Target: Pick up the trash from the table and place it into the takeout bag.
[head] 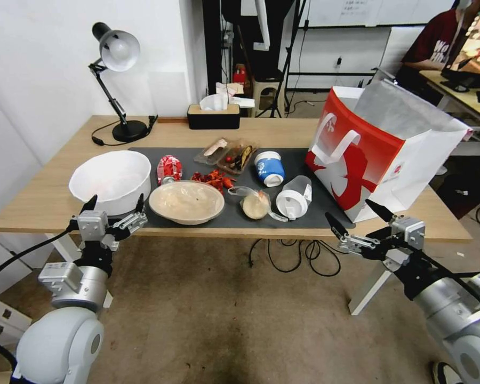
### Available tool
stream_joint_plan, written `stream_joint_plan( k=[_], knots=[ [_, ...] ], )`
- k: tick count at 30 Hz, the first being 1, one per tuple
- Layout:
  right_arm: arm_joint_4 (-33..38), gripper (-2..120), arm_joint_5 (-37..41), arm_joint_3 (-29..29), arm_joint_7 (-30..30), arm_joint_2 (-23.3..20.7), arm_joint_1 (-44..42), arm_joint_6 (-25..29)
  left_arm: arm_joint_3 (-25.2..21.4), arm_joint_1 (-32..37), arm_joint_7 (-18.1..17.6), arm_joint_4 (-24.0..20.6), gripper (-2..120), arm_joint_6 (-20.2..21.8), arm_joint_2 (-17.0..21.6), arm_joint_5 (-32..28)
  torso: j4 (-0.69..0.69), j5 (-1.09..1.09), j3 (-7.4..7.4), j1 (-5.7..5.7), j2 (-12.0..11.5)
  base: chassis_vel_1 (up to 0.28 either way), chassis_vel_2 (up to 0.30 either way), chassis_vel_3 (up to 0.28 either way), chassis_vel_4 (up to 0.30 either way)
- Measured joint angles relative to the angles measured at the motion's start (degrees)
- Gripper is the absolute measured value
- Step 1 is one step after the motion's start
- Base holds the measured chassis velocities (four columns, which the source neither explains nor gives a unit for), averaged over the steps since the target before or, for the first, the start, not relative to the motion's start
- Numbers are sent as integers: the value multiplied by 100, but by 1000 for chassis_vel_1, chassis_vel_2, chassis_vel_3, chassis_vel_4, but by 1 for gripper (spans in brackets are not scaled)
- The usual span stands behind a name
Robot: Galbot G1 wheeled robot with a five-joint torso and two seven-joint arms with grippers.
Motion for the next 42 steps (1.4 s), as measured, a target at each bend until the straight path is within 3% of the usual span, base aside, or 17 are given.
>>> stream_joint_plan(
  k=[8, 23, 29, 32, 33, 36, 37, 41, 42],
  knots=[
    [-326, 100, 6, -230, 204, -241, 219, -191, 61, -4, -2, 77, 100, -8, -28, 0, 0, -1, 0, 0, 0, 0, 0, 0, 0],
    [-1048, 100, -611, -1406, 241, -1913, 1203, -839, 125, 15, -48, 138, 100, -42, -126, -9, 0, -1, 1, 0, -1, 0, 0, 0, 0],
    [-1309, 100, -457, -1603, 292, -2274, 1624, -850, 126, 30, -61, 139, 100, -51, -148, -10, 1, -1, 1, 1, -1, 0, 0, 0, 0],
    [-1224, 100, 827, -1673, 697, -2387, 1816, -1133, 126, 30, -66, 136, 100, -53, -169, -10, -1, -2, 1, 2, -1, 0, 0, 0, 0],
    [-1224, 100, 827, -1673, 697, -2387, 1816, -1133, 126, 30, -66, 136, 100, -53, -169, -10, -1, -2, 1, 2, -1, 0, 0, 0, 0],
    [-1075, 100, 2785, -1698, 1820, -2286, 2102, -1554, 123, 50, -67, 100, 100, -57, -184, -9, 0, -2, 1, 1, -1, 0, 0, 0, 0],
    [-1075, 100, 2785, -1698, 1820, -2286, 2102, -1554, 123, 50, -67, 100, 100, -57, -184, -9, 0, -2, 1, 1, -1, 0, 0, 0, 0],
    [-925, 100, 5345, -1700, 3847, -2160, 2635, -1781, 77, 90, -65, 50, 100, -69, -169, -8, 0, -2, 1, 1, -1, 0, 0, 0, 0],
    [-925, 100, 5345, -1700, 3847, -2160, 2635, -1781, 77, 90, -65, 50, 100, -69, -169, -8, 0, -2, 1, 1, -1, 0, 0, 0, 0]
  ],
)
